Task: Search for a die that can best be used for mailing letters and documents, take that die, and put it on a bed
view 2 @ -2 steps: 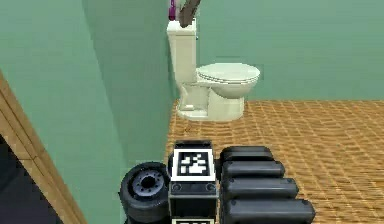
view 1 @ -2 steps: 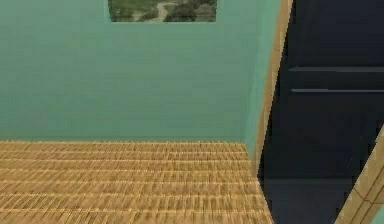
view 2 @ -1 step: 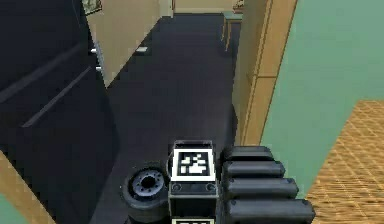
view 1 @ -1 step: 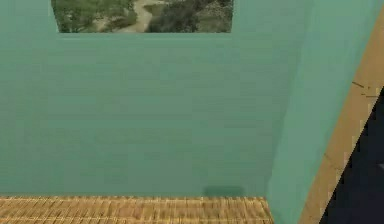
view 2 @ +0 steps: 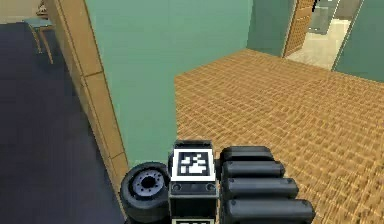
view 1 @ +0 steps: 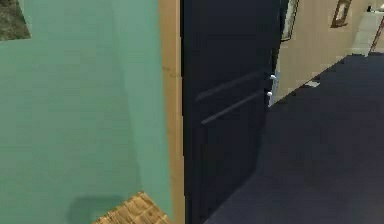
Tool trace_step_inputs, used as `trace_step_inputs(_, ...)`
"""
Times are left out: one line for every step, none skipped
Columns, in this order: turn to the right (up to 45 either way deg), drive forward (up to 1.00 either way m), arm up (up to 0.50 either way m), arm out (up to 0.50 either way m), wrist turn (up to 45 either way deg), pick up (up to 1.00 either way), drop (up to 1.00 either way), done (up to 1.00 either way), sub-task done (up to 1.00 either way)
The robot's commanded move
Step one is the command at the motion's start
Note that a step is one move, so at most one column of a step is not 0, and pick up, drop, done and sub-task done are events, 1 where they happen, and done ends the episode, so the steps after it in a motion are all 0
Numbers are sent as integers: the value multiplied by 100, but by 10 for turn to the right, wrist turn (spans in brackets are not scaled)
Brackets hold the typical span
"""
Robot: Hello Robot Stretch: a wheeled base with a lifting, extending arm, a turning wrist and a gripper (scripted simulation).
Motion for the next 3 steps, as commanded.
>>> trace_step_inputs(420, 0, 0, 0, 0, 0, 0, 0, 0)
trace_step_inputs(0, 60, 0, 0, 0, 0, 0, 0, 0)
trace_step_inputs(60, 0, 0, 0, 0, 0, 0, 0, 0)
